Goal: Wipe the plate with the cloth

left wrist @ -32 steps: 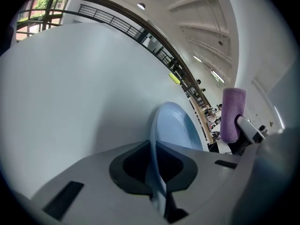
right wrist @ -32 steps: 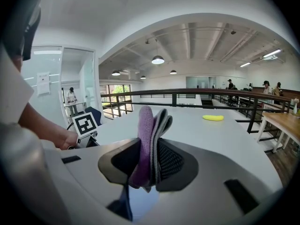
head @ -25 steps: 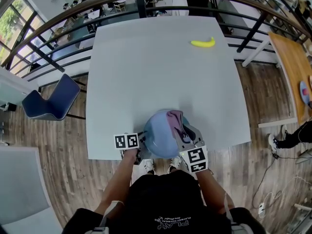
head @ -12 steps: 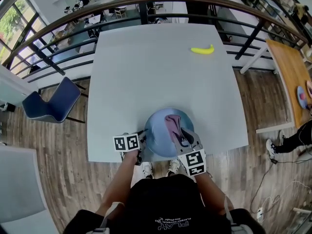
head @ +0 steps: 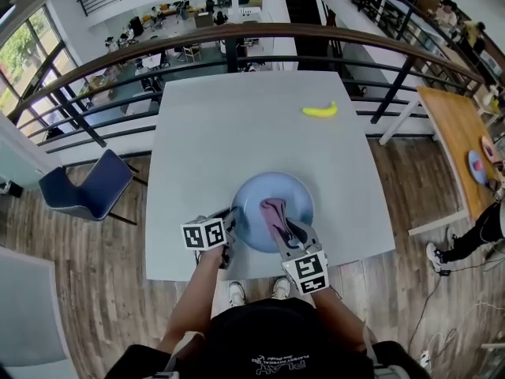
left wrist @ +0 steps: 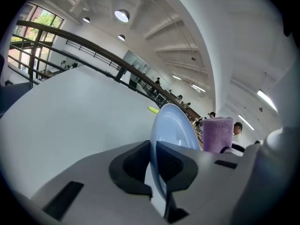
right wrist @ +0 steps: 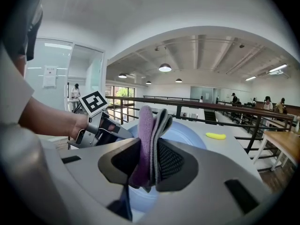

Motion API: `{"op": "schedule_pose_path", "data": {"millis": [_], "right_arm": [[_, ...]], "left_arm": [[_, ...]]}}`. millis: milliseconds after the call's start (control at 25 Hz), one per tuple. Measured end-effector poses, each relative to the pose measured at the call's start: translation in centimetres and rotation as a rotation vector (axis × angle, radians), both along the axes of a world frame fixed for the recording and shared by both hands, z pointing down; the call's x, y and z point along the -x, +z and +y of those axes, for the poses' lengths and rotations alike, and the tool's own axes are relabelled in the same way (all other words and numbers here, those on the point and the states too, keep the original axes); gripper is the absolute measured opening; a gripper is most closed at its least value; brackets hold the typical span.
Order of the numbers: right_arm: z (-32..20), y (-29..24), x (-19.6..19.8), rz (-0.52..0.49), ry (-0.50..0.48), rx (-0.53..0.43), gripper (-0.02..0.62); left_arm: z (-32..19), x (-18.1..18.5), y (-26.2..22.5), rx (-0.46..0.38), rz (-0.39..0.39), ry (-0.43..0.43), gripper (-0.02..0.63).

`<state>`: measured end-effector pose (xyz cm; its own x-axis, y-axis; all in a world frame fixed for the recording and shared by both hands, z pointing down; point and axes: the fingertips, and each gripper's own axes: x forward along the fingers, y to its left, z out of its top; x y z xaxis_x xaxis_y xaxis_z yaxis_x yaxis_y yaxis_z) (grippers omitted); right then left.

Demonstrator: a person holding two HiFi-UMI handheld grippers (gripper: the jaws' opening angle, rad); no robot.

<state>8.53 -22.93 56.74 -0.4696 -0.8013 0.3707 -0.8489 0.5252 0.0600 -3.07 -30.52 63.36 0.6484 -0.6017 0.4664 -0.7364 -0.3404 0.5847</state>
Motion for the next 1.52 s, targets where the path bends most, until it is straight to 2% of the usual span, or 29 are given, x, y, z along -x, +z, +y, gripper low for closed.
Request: {"op": "schedule_pose_path", "data": {"millis": [240, 560, 800, 1080, 1200, 1520], "right_arm": [[-0.2, -2.6, 1.7, 0.019, -0.015, -0.051, 0.104], [-1.8, -4.4, 3.1, 0.075, 0.026, -0.052, 0.104], [-2.3, -5.9, 4.7, 0.077, 0.032, -0.058, 0.104], [-3.6, -6.5, 7.5, 0.120, -0.014, -0.074, 0.104], [-4.0, -6.8, 8.4, 0.105, -0.031, -0.064, 0.104], [-5.4, -6.8, 8.7, 0.097, -0.008, -0.052, 0.104]], "left_arm": [[-1.0, 0.4, -4.0, -0.075, 0.035, -0.004, 0.028], [-2.8, 2.2, -8.6, -0.168, 0.045, -0.021, 0.026], [-2.6, 2.7, -10.1, -0.197, 0.055, -0.024, 0.026], [-2.8, 3.4, -10.7, -0.221, 0.053, -0.033, 0.026], [-2.7, 3.8, -11.1, -0.238, 0.052, -0.054, 0.028], [-1.7, 2.5, -11.3, -0.256, 0.050, -0.057, 0.028]]}}
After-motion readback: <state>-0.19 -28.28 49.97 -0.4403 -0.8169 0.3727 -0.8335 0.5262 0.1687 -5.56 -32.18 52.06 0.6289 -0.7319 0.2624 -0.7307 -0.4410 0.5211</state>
